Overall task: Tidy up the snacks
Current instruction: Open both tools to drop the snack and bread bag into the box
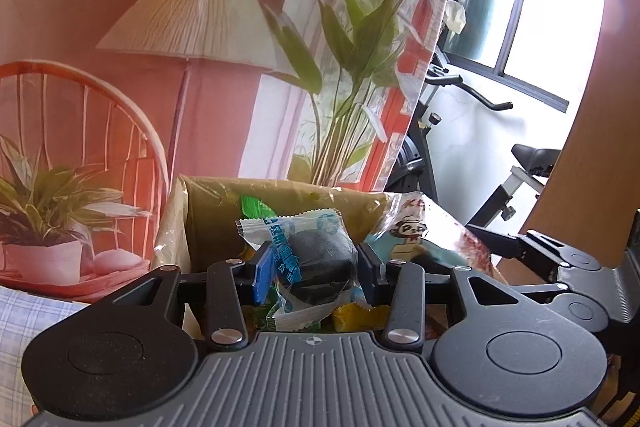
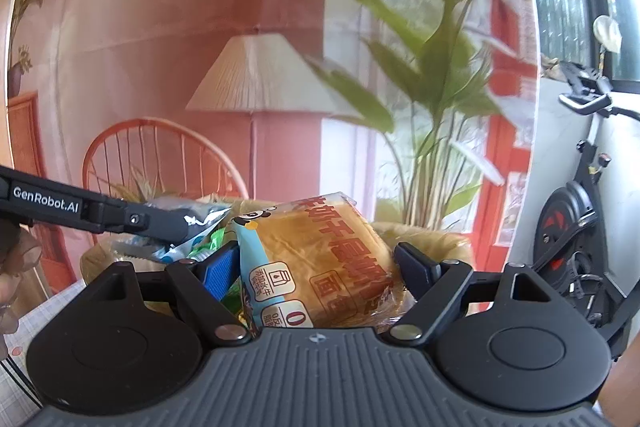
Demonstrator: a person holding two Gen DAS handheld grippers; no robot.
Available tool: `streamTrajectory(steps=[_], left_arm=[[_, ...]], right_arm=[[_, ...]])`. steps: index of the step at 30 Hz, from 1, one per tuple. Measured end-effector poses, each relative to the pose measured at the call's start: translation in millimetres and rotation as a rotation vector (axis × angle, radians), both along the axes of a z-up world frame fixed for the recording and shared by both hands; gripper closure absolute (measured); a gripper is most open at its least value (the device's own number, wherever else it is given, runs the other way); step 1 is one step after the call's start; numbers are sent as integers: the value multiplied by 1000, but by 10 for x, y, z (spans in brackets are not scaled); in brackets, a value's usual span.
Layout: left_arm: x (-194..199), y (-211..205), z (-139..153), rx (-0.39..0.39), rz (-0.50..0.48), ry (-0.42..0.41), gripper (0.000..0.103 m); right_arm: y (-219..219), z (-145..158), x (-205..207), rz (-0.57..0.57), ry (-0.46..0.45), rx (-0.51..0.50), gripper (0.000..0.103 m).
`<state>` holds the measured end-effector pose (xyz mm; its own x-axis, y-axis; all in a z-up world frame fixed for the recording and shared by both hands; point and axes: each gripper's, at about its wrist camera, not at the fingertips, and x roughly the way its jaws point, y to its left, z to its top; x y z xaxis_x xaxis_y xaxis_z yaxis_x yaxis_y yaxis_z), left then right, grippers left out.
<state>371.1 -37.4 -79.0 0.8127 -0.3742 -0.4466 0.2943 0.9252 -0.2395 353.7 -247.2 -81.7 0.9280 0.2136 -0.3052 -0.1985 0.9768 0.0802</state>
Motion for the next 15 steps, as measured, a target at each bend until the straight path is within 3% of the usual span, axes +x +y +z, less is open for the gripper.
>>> streamTrajectory(steps=[4,8,11,15], left_arm=[[63,17,-39,7,1,16,55],[53,67,-7,-13,7,-7,46],[19,74,44,-3,16,-19,46],[-77,102,90,-12,24,-22,46]], right_arm=[[37,-90,137,5,31,21,19],[80,-123,190,2,41,10,17],[92,-106,161,-1,37,12,12],[93,-54,51,4,27,12,12]])
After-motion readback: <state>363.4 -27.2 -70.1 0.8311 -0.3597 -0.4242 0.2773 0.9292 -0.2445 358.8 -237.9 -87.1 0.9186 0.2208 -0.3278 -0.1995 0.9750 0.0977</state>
